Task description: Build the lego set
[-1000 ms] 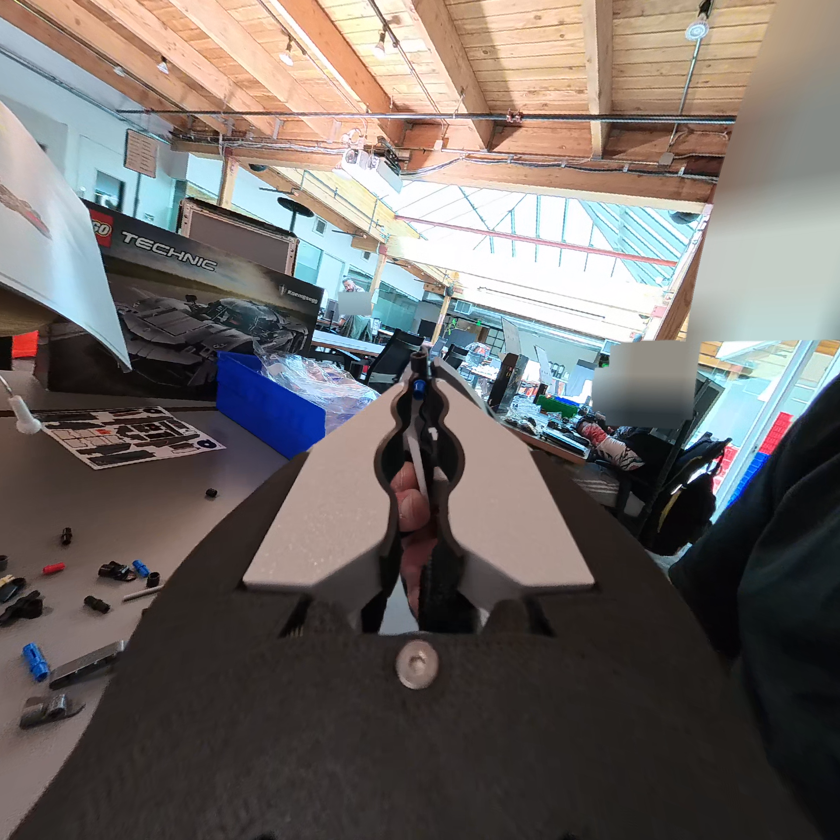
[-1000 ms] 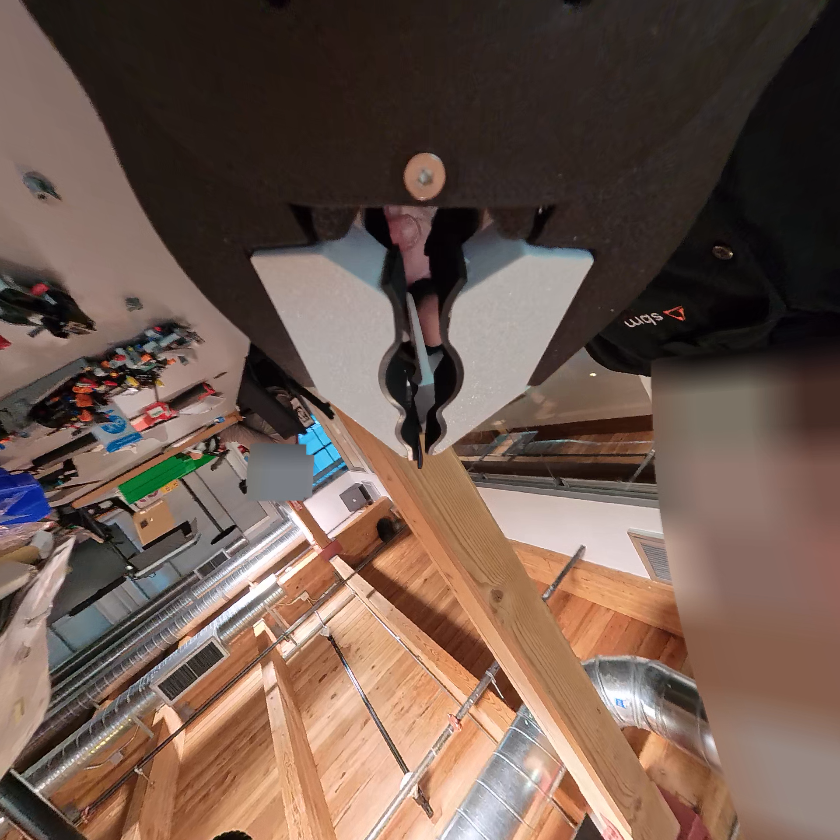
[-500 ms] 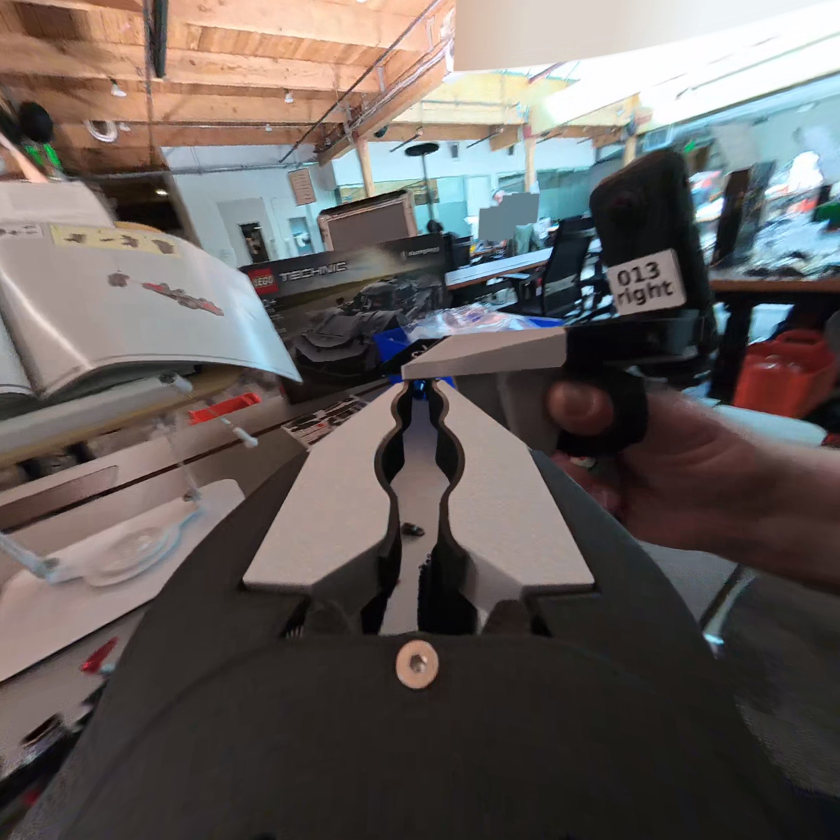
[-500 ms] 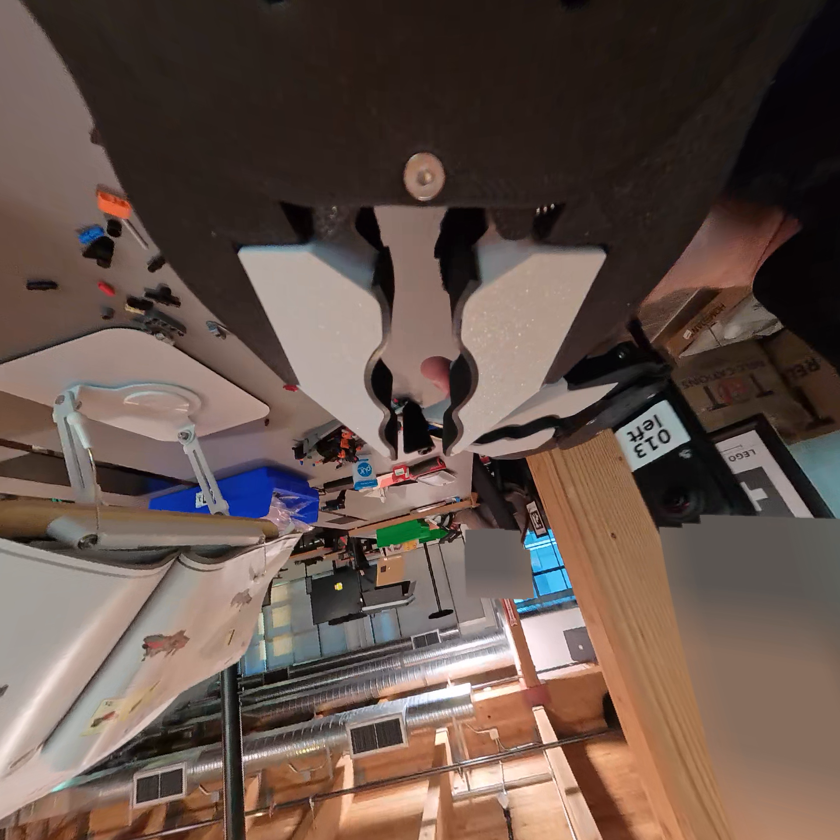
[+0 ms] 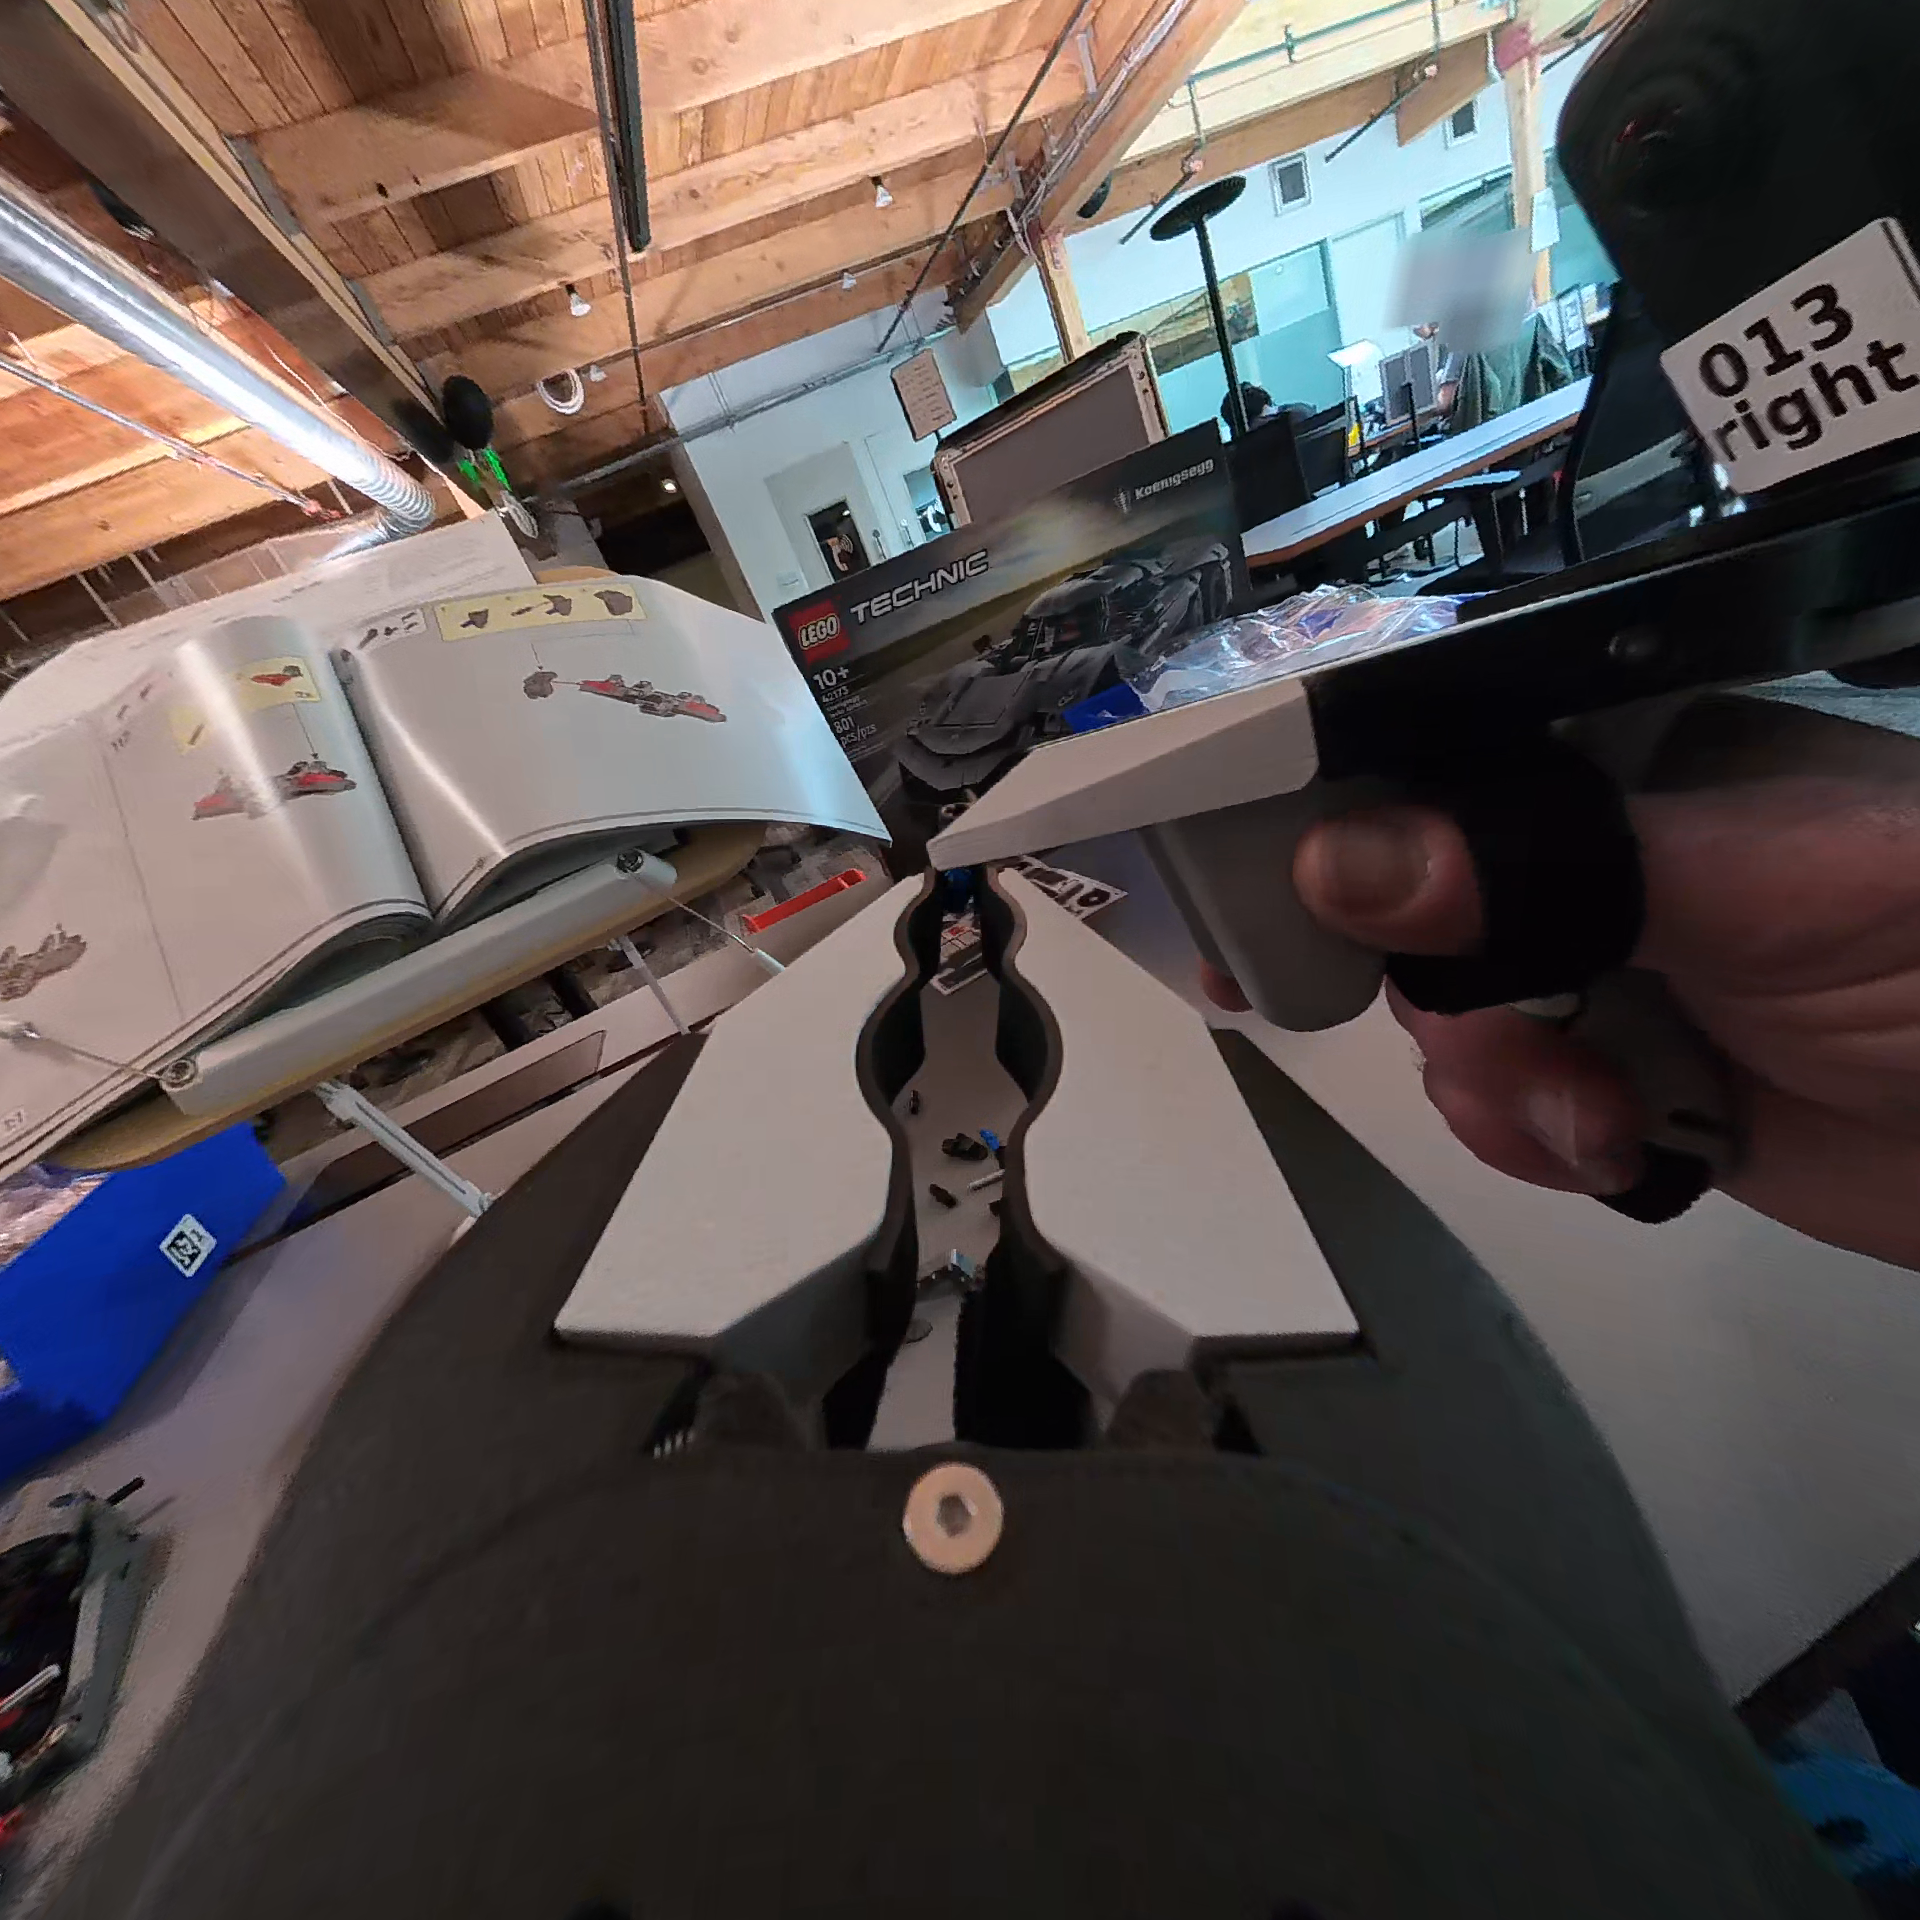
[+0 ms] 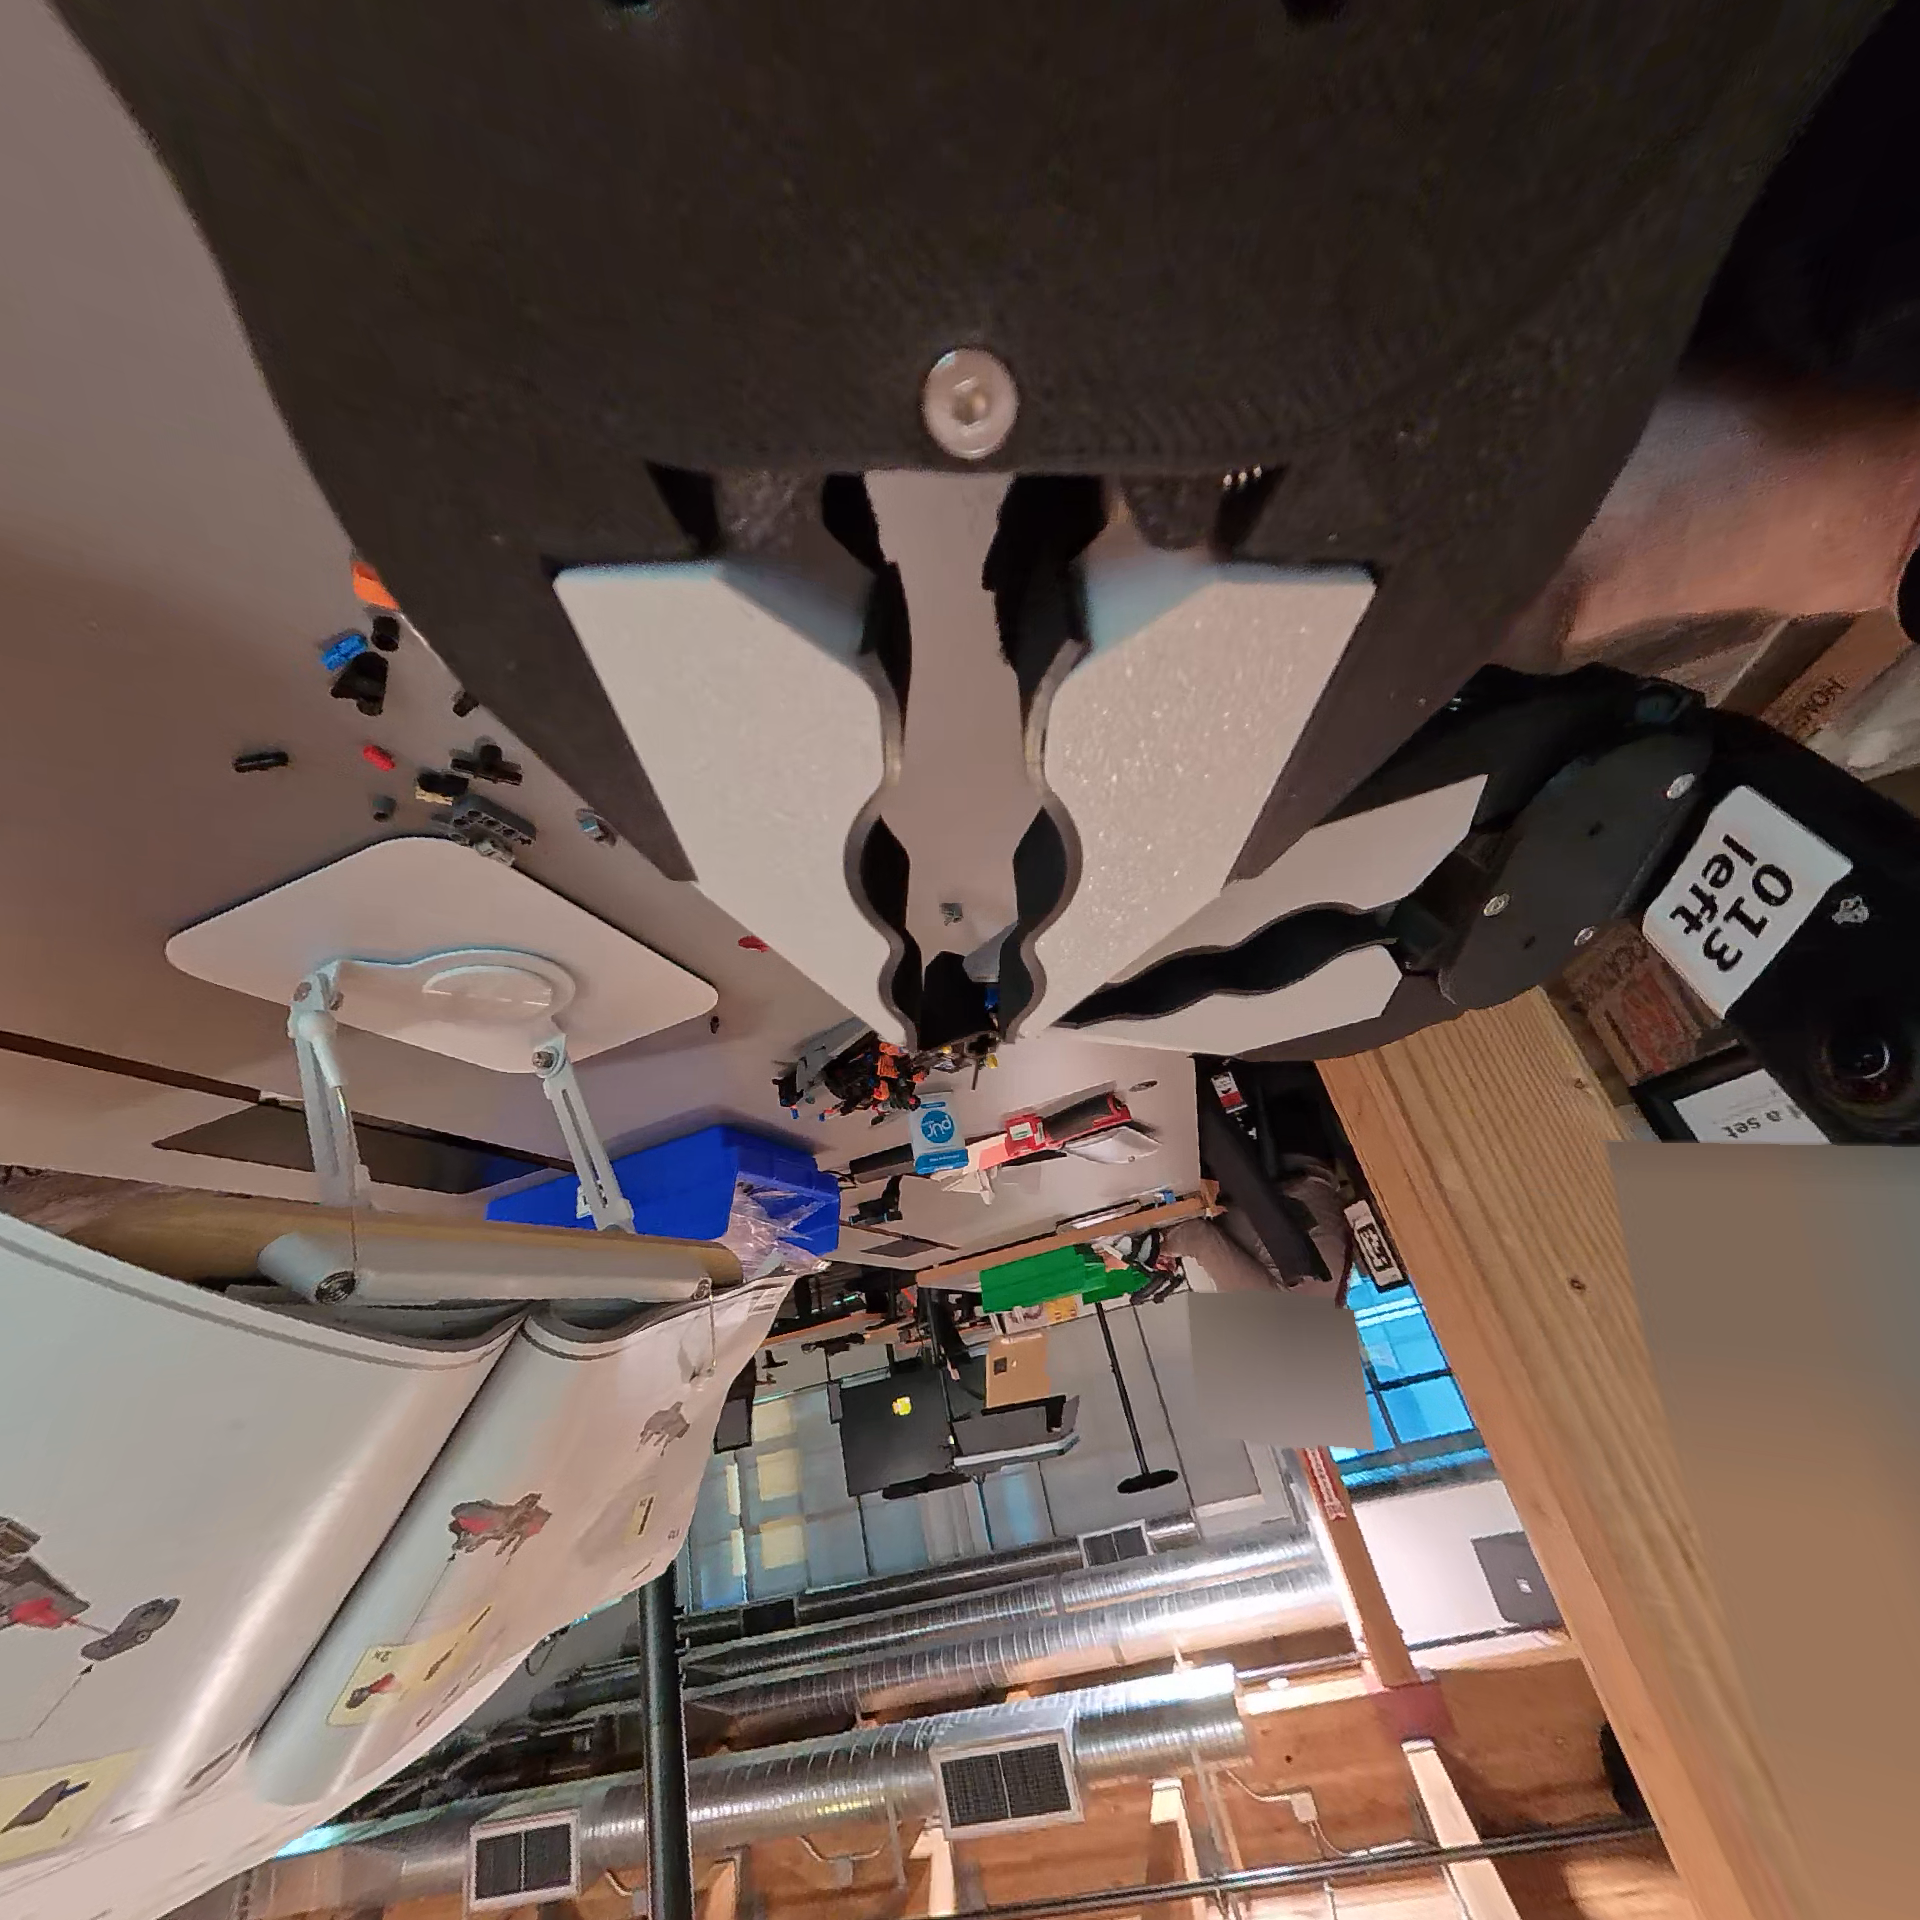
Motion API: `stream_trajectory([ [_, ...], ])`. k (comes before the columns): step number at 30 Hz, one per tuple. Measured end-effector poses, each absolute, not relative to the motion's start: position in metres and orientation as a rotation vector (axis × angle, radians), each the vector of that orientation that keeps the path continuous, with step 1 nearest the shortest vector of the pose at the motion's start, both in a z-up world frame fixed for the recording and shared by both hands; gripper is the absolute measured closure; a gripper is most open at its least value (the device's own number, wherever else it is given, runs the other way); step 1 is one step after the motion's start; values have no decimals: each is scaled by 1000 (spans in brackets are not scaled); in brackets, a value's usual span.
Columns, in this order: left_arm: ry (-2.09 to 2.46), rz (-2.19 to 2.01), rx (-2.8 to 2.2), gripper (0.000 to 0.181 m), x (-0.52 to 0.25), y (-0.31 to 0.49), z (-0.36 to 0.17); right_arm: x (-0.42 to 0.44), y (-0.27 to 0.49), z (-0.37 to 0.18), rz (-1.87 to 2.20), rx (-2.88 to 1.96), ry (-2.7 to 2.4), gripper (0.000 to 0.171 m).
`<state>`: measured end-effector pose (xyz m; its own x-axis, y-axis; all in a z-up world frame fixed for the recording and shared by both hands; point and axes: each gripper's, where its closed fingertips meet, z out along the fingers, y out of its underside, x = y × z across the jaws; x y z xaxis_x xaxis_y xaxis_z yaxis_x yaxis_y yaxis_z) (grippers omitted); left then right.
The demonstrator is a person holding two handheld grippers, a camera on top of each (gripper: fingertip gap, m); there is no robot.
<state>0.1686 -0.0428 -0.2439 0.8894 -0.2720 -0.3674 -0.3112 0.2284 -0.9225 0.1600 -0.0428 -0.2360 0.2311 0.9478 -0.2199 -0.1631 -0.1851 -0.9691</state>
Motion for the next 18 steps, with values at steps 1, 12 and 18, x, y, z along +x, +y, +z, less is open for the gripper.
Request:
stream_trajectory([
  [1, 512, 39, -1352, 177, 168, -43, -244, 160, -43, -236, 1237, -1355, -814, 160],
  [12, 502, 20, -1362, 176, 175, -40, -251, 166, -40, -244, 1276, -1353, -794, 160],
  [18, 487, -22, -1387, 173, 175, -37, -260, 168, -37, -253, 1316, -1380, -772, 160],
])
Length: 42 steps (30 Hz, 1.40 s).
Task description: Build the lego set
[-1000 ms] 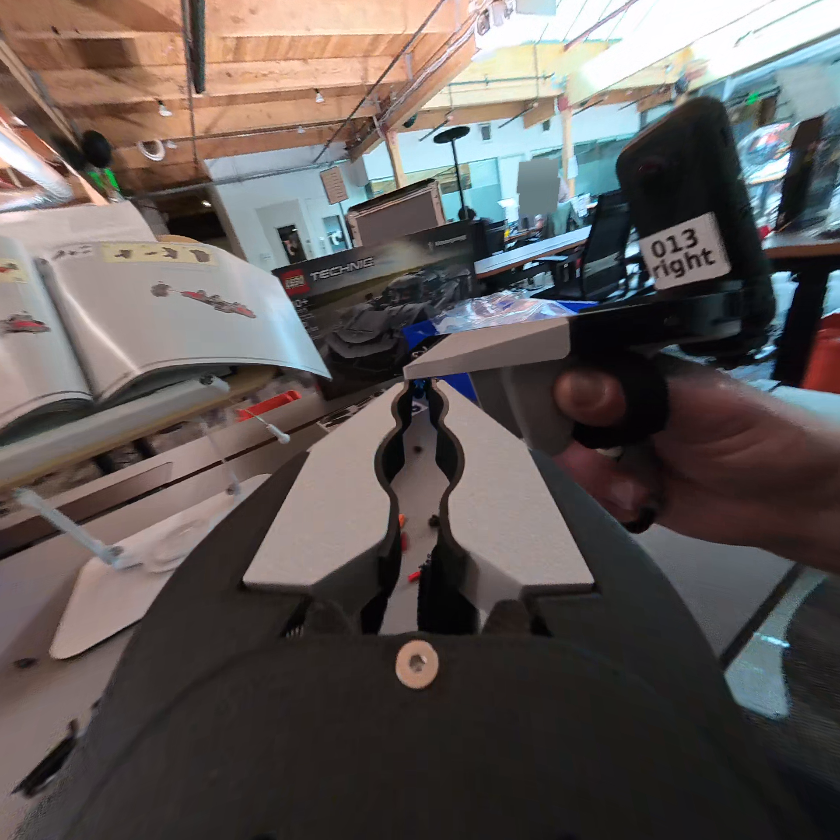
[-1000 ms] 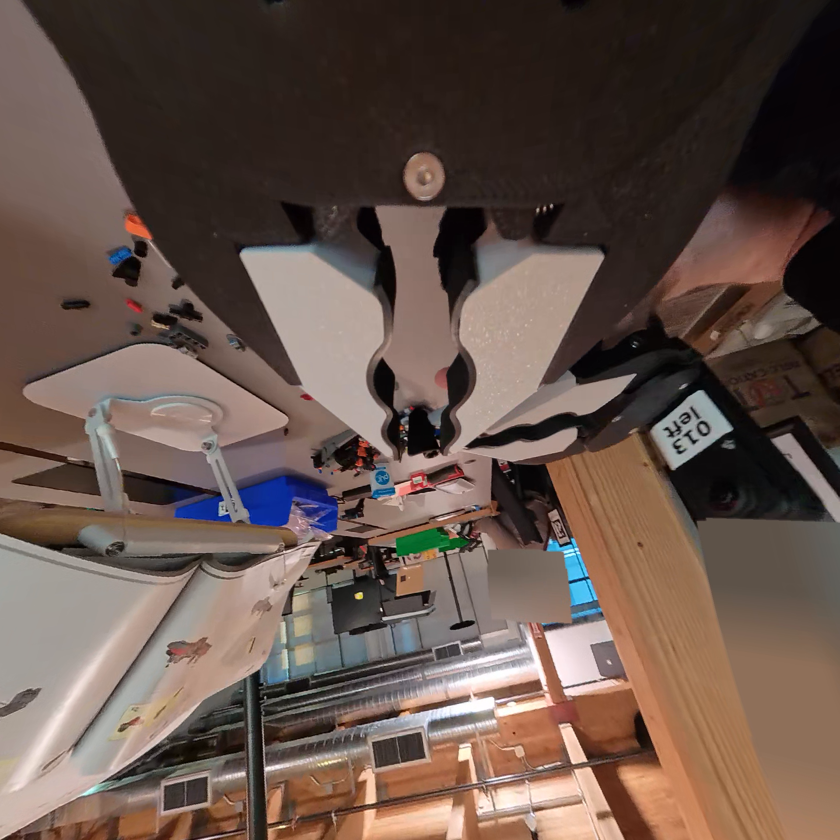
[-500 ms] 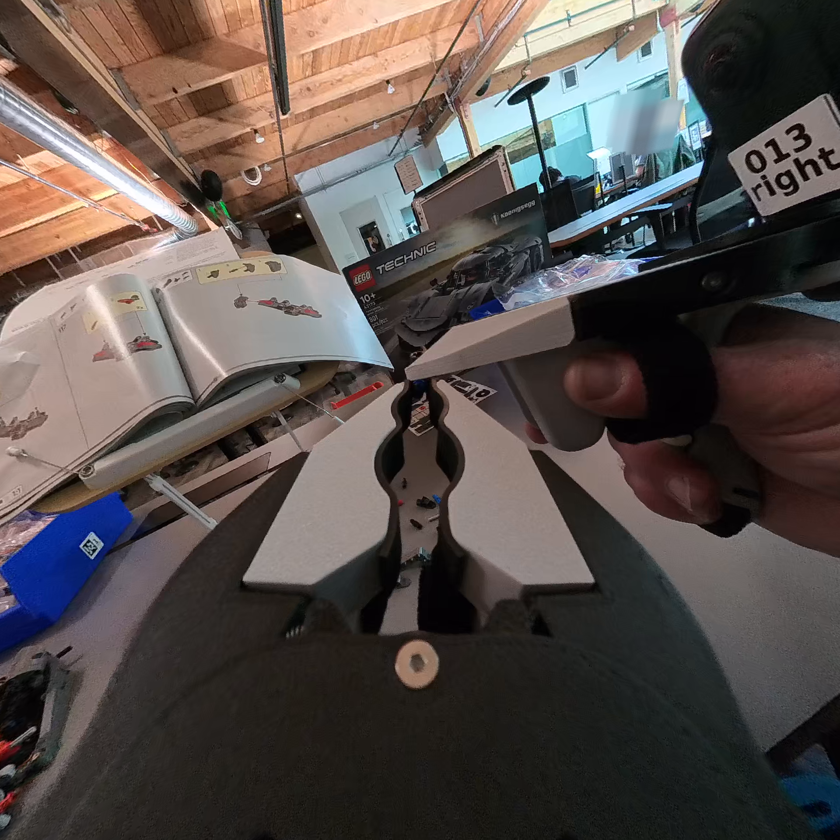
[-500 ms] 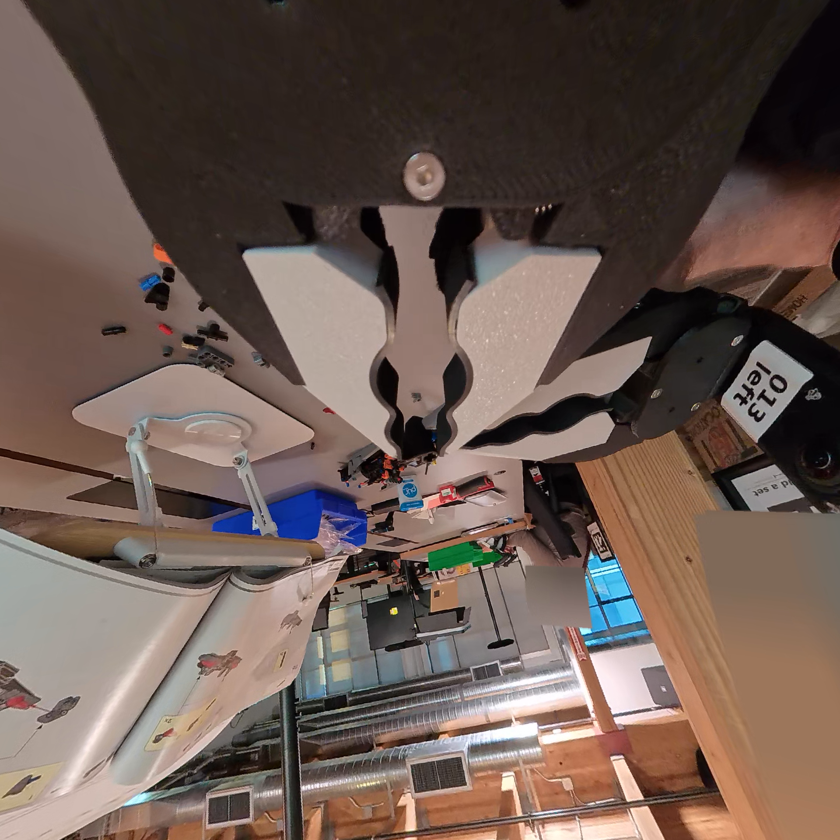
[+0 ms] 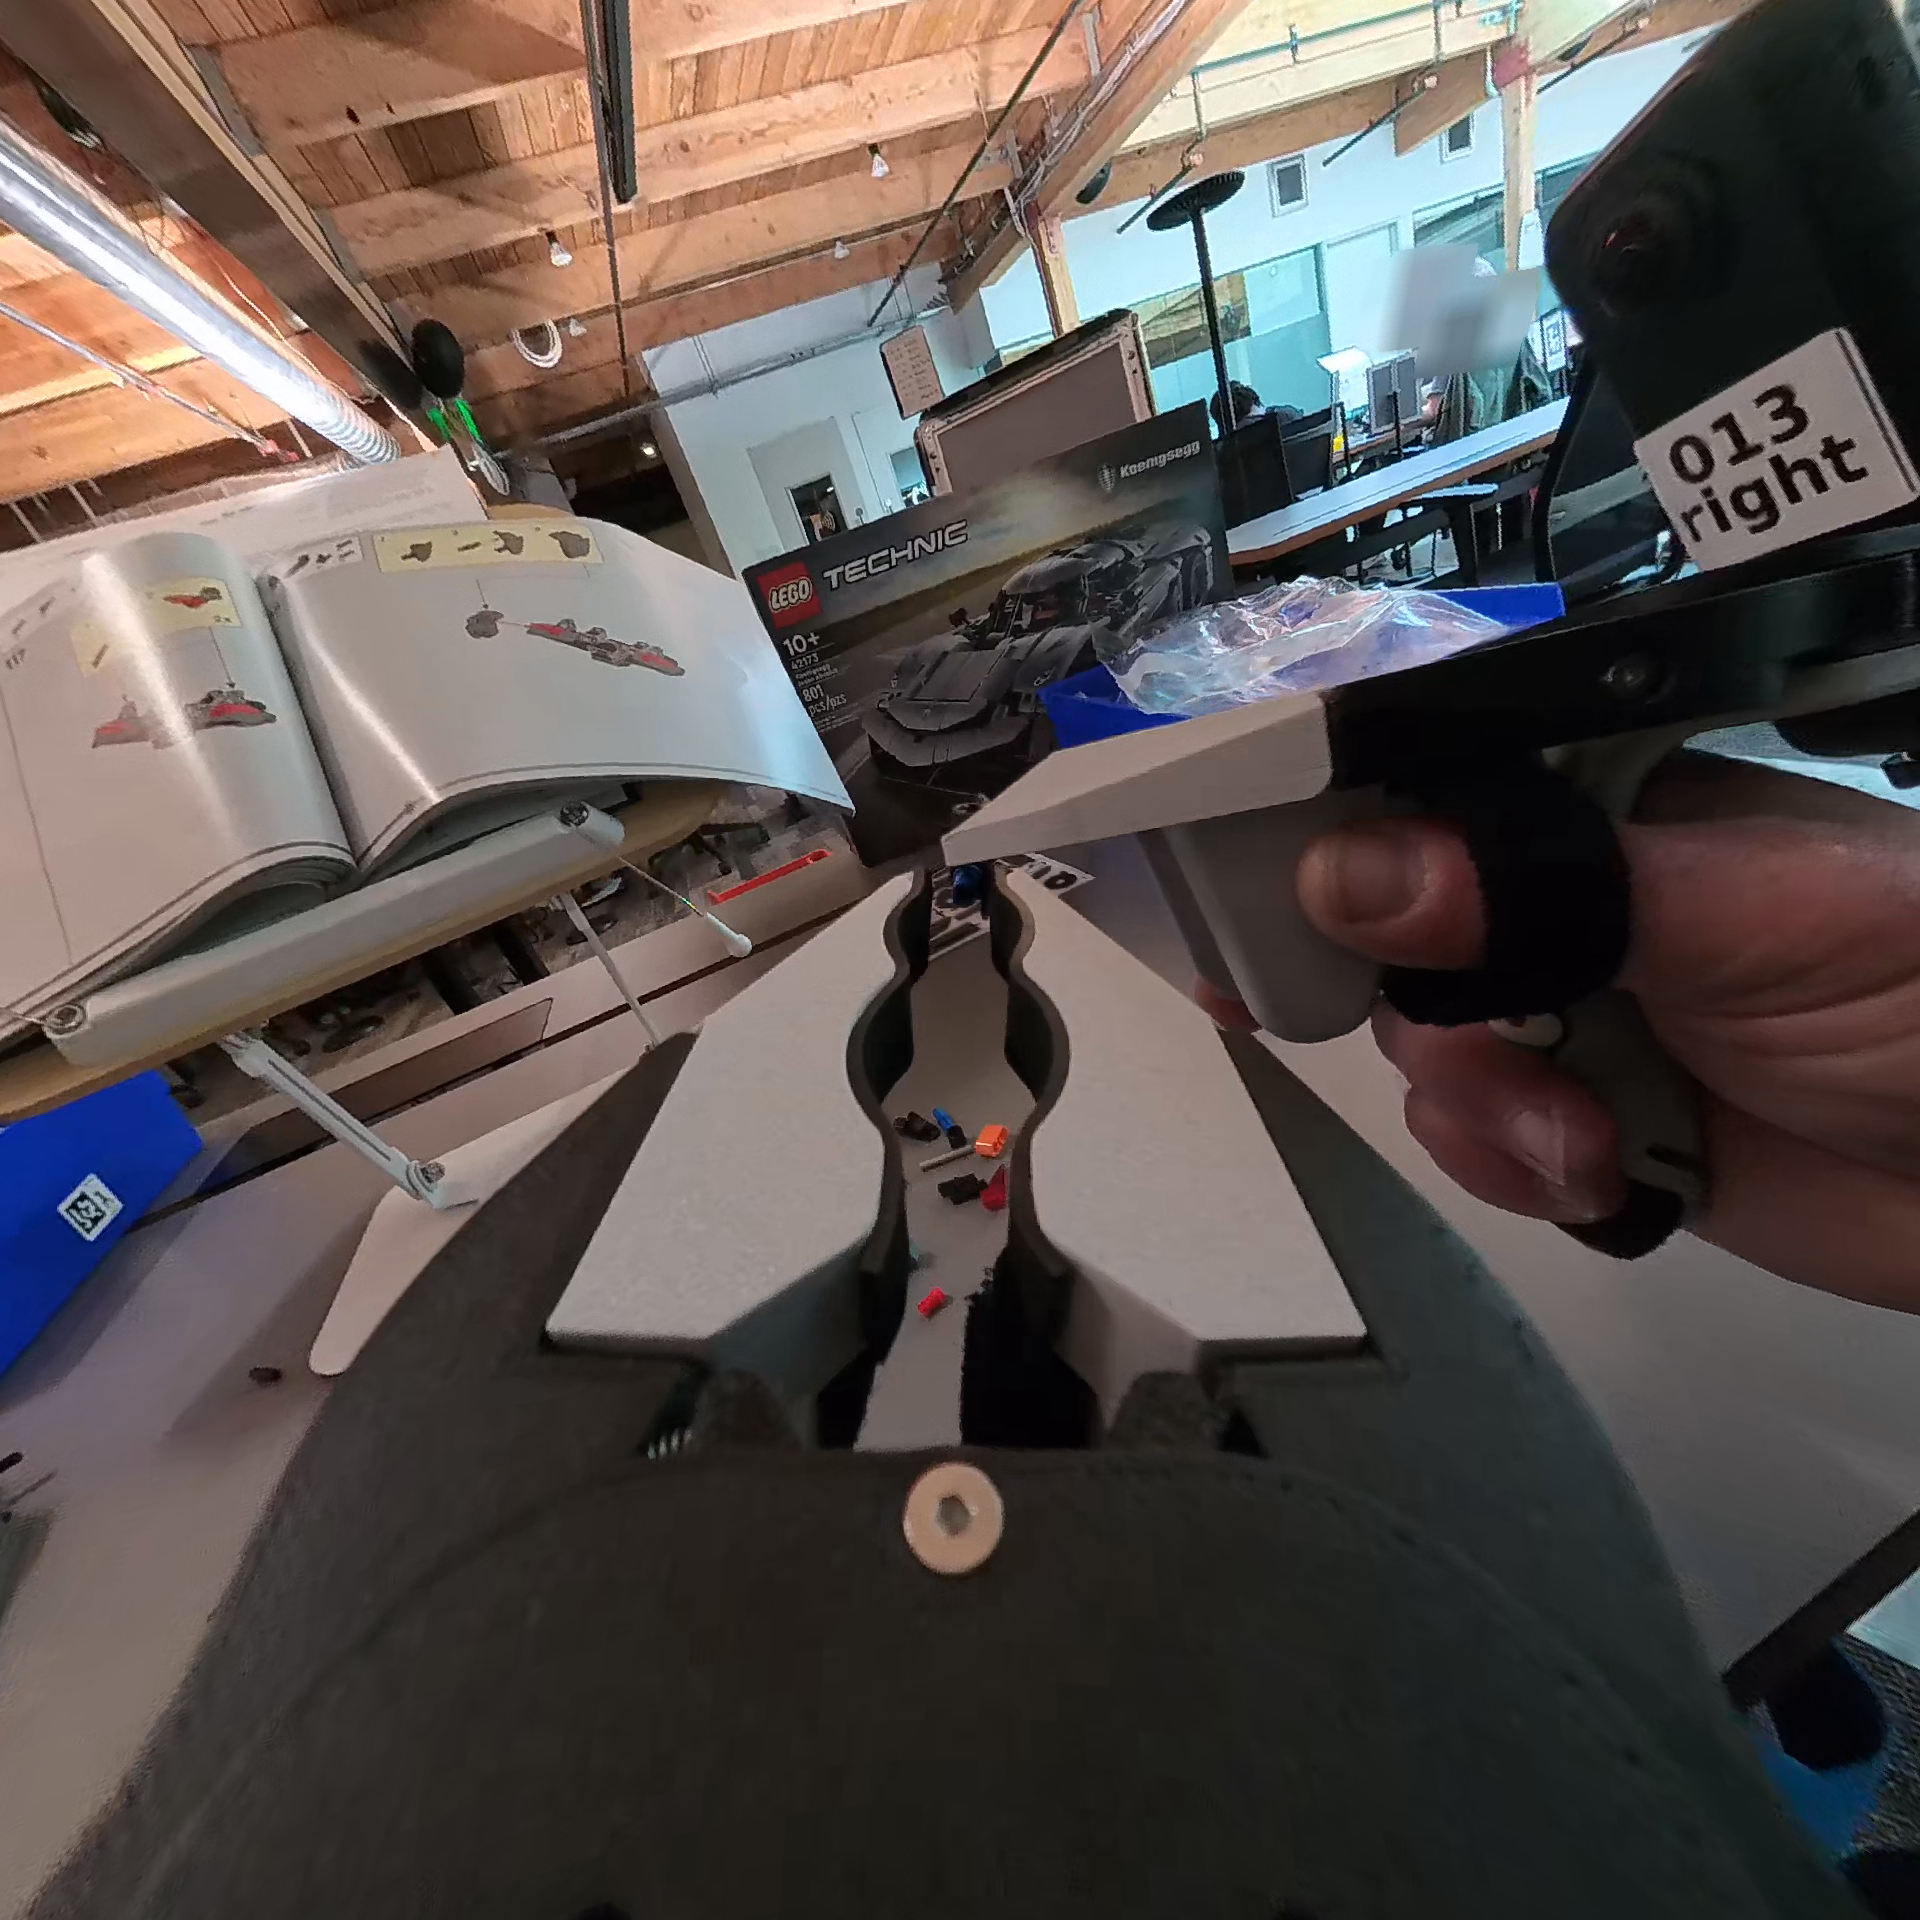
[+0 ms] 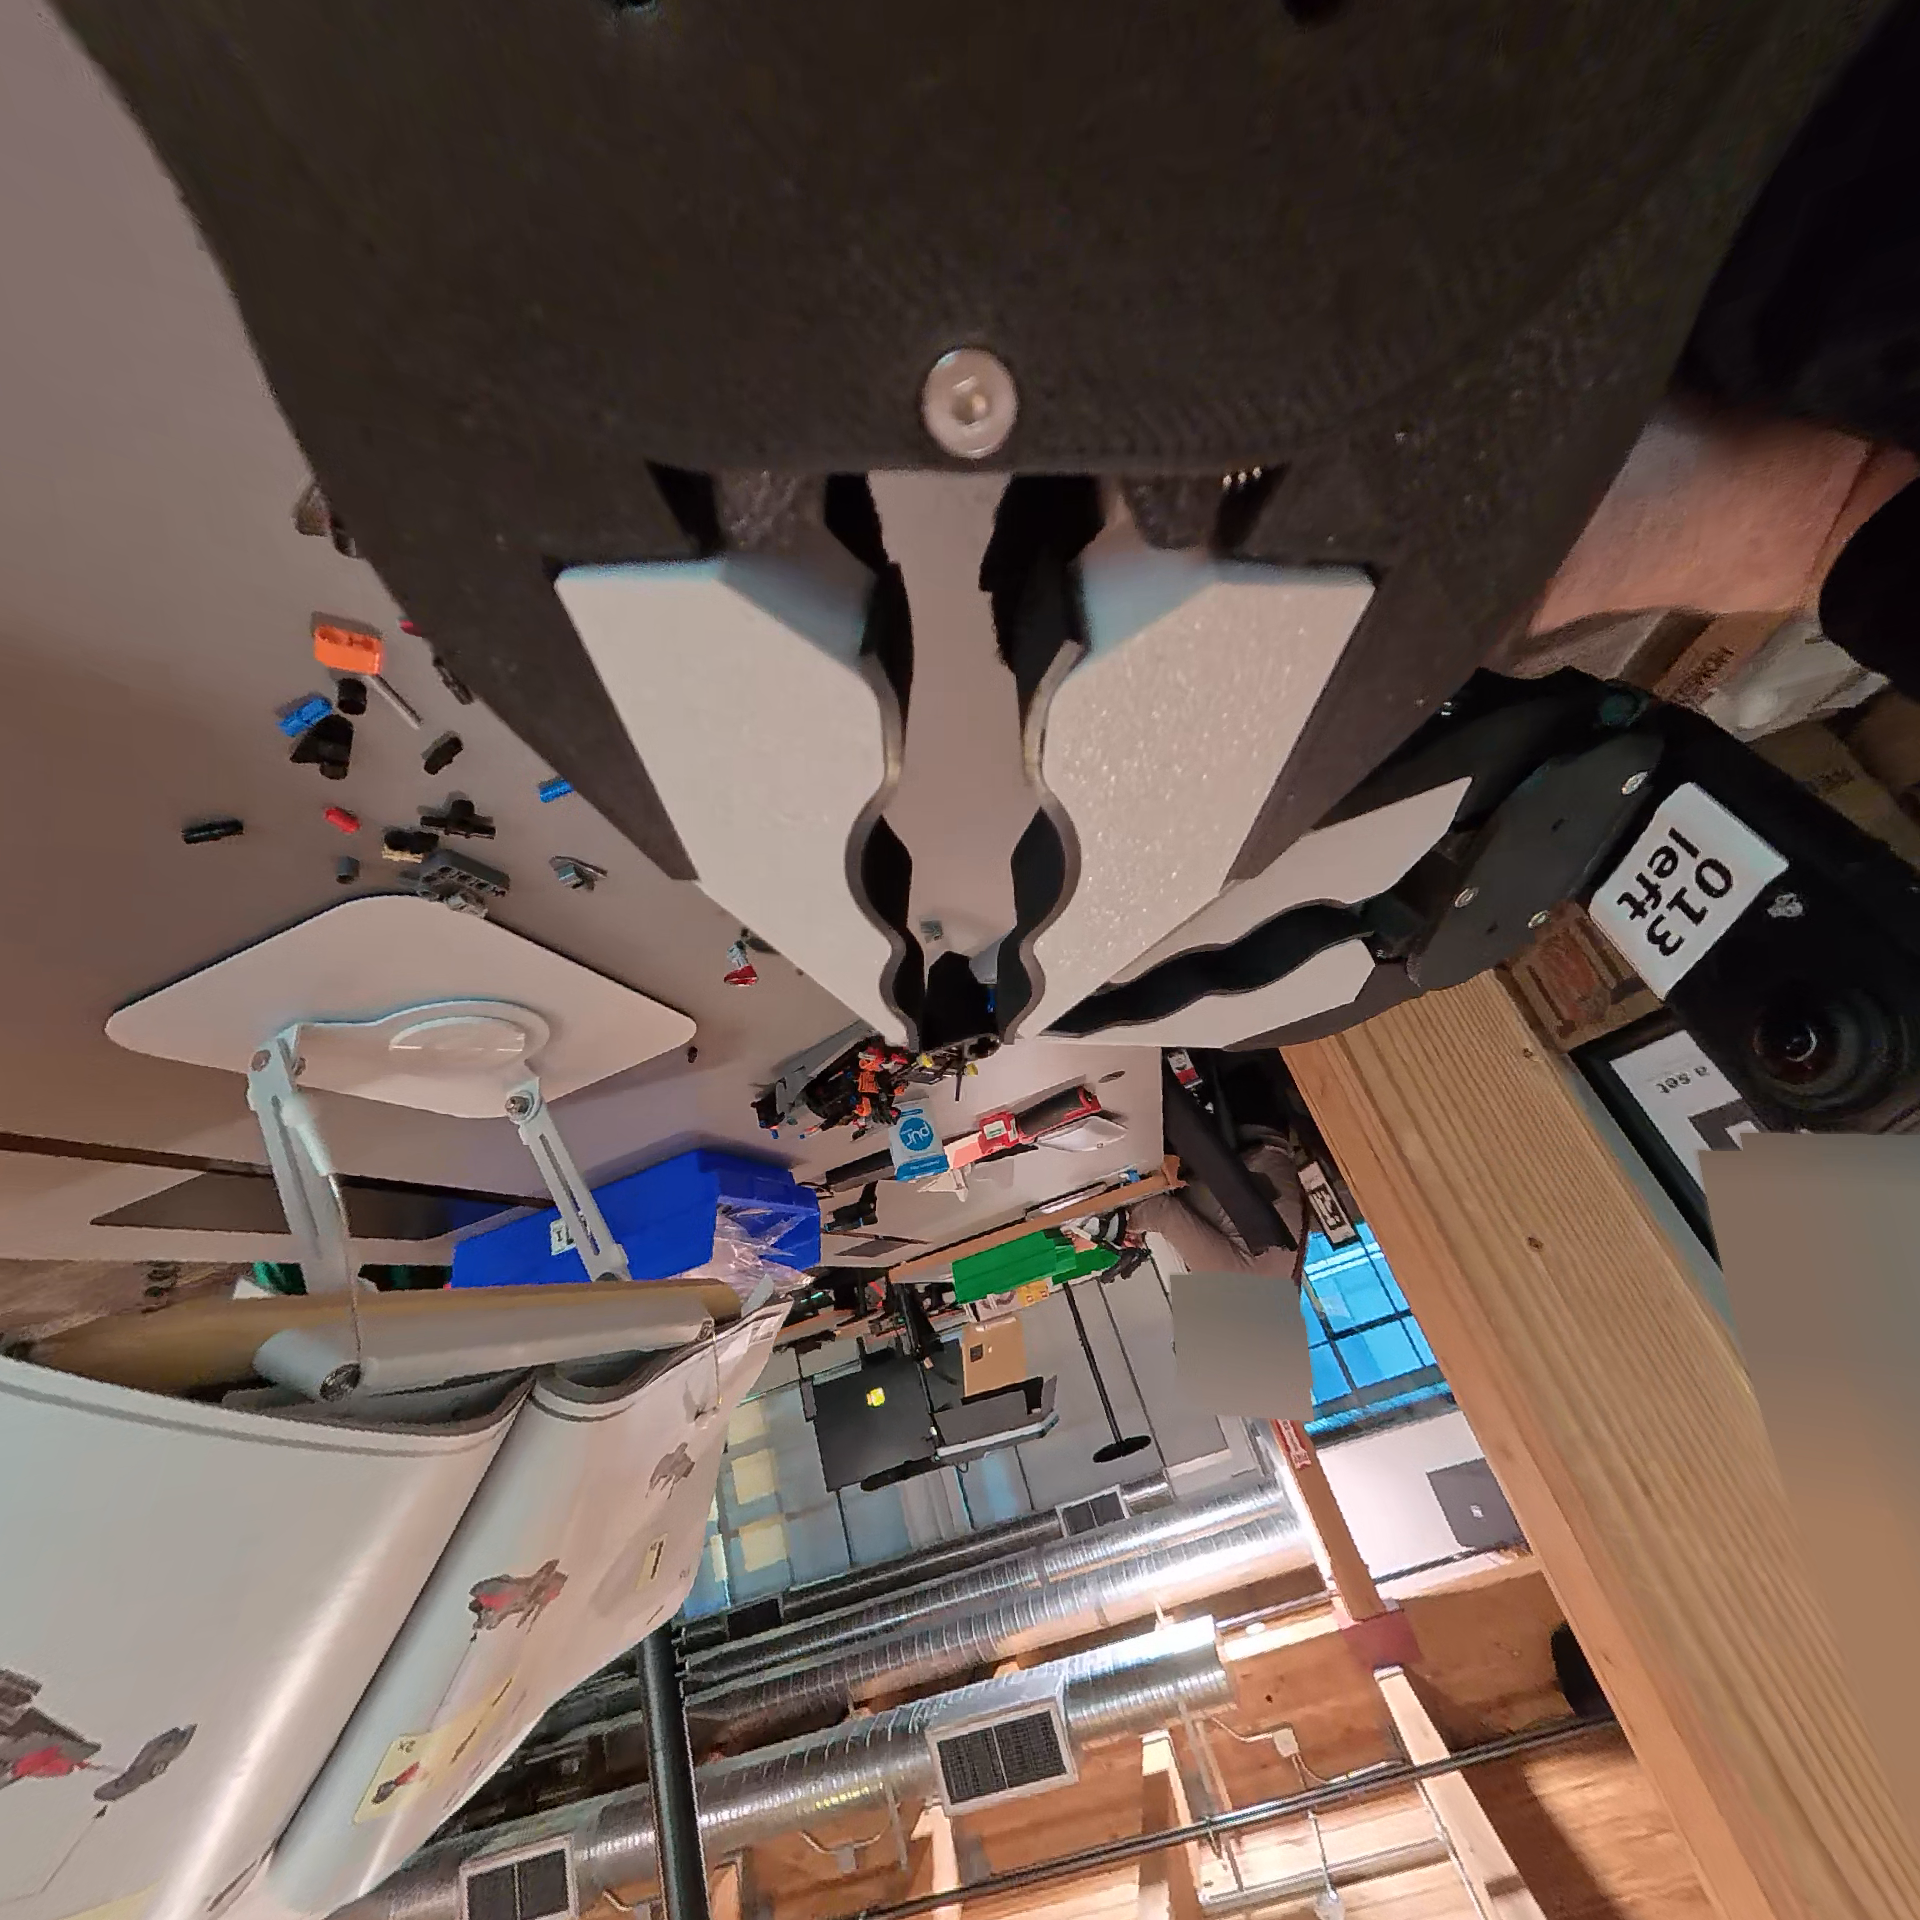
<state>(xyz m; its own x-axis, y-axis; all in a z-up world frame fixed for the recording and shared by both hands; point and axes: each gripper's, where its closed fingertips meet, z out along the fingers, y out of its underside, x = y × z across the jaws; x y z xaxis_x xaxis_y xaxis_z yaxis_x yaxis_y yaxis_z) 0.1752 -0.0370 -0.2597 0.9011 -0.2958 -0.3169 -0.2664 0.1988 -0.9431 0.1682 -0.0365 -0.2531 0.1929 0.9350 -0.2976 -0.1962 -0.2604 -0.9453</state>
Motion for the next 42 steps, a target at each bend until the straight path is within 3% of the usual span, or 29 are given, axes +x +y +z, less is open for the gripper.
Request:
stream_trajectory([
  [42, 390, -93, -1386, 165, 137, -50, -263, 121, -55, -249, 1472, -1366, -842, 160],
])
